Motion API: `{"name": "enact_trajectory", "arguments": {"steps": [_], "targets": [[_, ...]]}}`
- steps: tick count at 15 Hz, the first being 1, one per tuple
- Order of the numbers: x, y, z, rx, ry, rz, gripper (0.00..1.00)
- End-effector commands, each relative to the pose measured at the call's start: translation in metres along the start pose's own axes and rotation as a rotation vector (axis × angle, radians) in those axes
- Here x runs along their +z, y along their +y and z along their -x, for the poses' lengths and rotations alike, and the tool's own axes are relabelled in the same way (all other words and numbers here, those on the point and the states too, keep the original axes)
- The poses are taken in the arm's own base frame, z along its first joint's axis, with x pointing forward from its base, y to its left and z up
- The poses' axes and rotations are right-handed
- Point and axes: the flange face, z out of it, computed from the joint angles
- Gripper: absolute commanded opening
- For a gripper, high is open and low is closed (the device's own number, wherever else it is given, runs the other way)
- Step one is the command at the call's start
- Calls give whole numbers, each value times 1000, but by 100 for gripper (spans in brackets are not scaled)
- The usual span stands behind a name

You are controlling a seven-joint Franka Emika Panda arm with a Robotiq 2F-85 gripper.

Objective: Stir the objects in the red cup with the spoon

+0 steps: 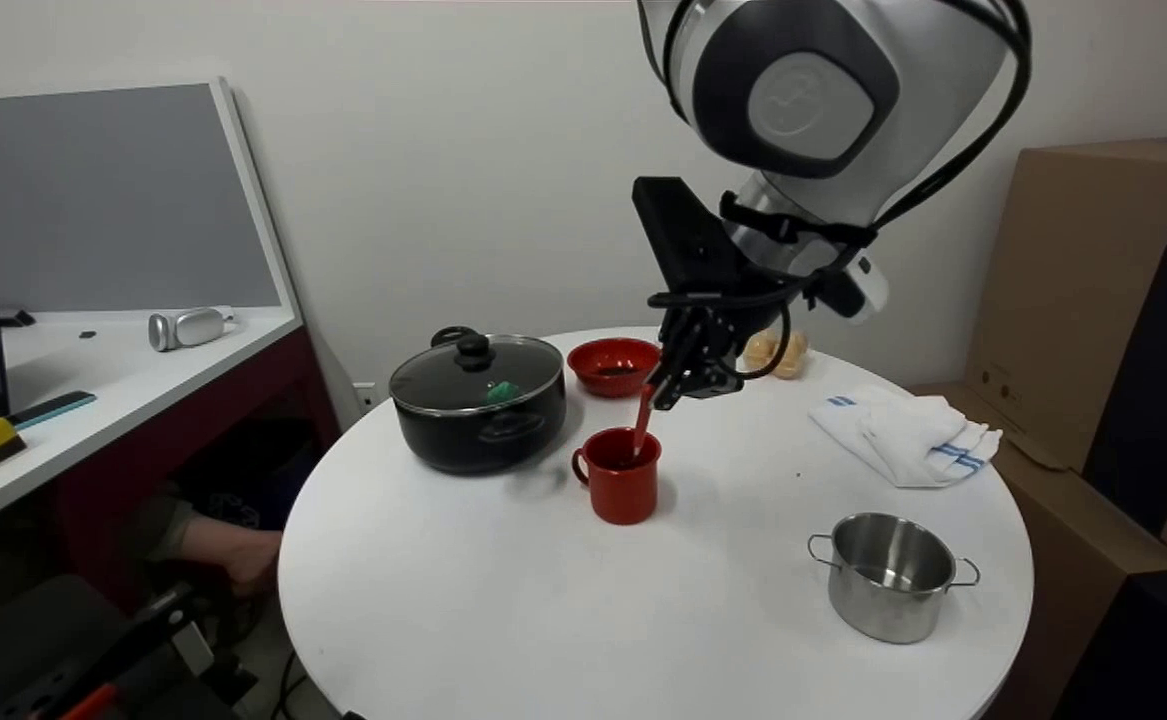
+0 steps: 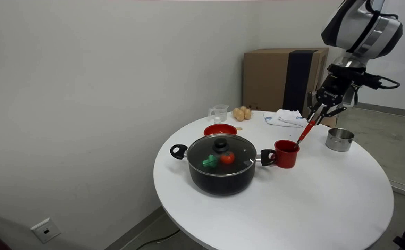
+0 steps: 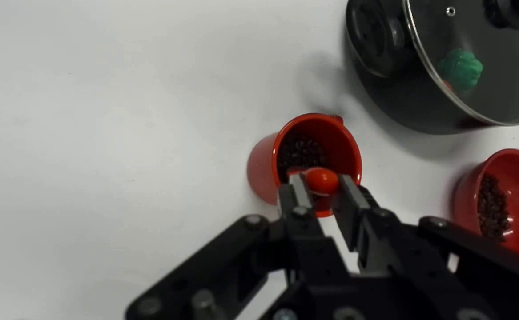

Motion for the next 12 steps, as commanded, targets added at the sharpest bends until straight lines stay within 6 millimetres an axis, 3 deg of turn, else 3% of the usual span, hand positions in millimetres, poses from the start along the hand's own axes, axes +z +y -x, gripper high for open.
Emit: {"name": "enact_trajectory", "arguments": {"steps": [1,4,12], "targets": [[-16,10,-3,21,11,-18,8],[-23,11,-8,25,23,-20,8],[11,-53,1,-68,0,69,8]]}}
